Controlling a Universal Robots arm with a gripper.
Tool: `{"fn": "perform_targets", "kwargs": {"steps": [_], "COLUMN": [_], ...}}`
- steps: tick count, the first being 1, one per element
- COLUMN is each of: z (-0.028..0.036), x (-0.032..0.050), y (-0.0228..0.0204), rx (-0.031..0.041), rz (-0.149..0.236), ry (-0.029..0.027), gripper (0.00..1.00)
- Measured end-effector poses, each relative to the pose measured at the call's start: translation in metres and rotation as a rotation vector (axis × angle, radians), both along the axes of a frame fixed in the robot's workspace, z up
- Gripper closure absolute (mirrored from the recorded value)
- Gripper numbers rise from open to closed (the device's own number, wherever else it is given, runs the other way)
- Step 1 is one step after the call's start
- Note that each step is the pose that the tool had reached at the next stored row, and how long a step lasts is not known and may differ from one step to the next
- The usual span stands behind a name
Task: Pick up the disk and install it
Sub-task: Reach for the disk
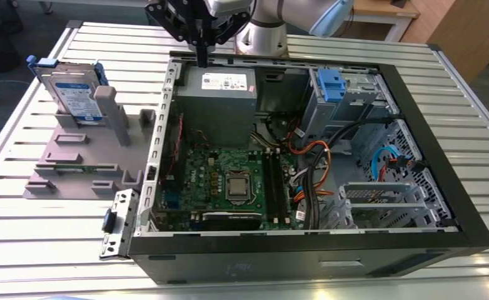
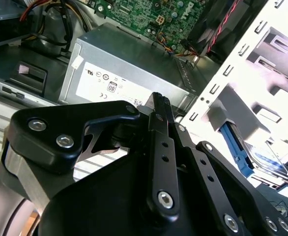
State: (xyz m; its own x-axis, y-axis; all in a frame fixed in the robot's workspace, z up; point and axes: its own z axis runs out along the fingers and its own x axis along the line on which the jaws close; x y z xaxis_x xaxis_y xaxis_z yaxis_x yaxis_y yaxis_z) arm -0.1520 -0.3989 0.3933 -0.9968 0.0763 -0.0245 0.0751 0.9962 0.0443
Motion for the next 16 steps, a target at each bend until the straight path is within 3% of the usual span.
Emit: {"fn": "perform_targets", "kwargs": {"steps": [16], "z": [0.0000], "x": [-0.0037], "y": [0.0000], "rx": [0.0000], "rz": [0.000], "ry": [0.0000], "gripper": [0.89]}}
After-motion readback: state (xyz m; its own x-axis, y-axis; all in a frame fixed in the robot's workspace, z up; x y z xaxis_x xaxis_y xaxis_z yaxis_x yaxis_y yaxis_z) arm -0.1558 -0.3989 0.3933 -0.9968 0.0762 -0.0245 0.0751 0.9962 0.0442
